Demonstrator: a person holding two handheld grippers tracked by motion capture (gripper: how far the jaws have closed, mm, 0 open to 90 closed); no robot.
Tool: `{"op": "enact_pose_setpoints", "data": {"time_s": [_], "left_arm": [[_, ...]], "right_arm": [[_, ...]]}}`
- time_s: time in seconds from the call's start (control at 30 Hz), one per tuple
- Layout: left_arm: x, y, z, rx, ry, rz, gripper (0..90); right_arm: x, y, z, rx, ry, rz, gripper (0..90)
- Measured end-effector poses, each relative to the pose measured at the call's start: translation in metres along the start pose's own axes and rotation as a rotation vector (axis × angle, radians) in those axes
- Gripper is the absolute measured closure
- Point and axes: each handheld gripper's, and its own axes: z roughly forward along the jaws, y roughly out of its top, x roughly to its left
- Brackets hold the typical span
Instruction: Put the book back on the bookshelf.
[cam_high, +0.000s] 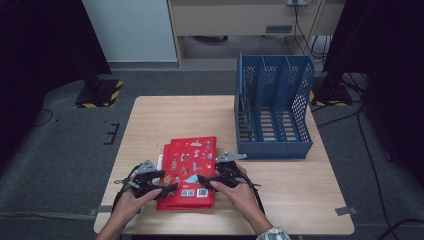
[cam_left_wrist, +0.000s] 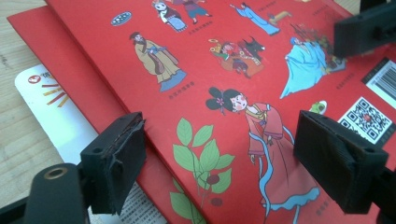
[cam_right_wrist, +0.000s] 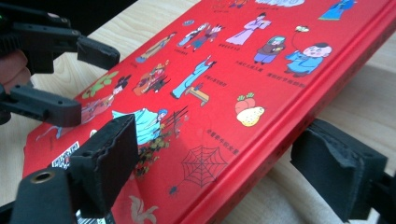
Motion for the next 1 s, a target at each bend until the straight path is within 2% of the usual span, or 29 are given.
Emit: {"op": "enact_pose_setpoints", "data": {"time_s": [0.27, 0.57, 0.67, 1.0], "left_arm": [[0.002, -0.001, -0.001, -0.006, -0.018, -0.01, 15.7], [0.001, 0.0, -0.001, -0.008, -0.009, 0.006, 15.4], [0.001, 0.0, -0.001, -0.01, -0.007, 0.008, 15.3], [0.001, 0.0, -0.002, -0.013, -0.003, 0.002, 15.2]], "right_arm": [[0.0, 0.011, 0.002, 0.019, 0.009, -0.002, 17.3], [0.001, 0.014, 0.01, 0.05, 0.007, 0.019, 15.6], [0.002, 0.015, 0.013, 0.057, 0.004, 0.01, 14.3], [0.005, 0.02, 0.015, 0.05, -0.017, -0.002, 15.3]]}}
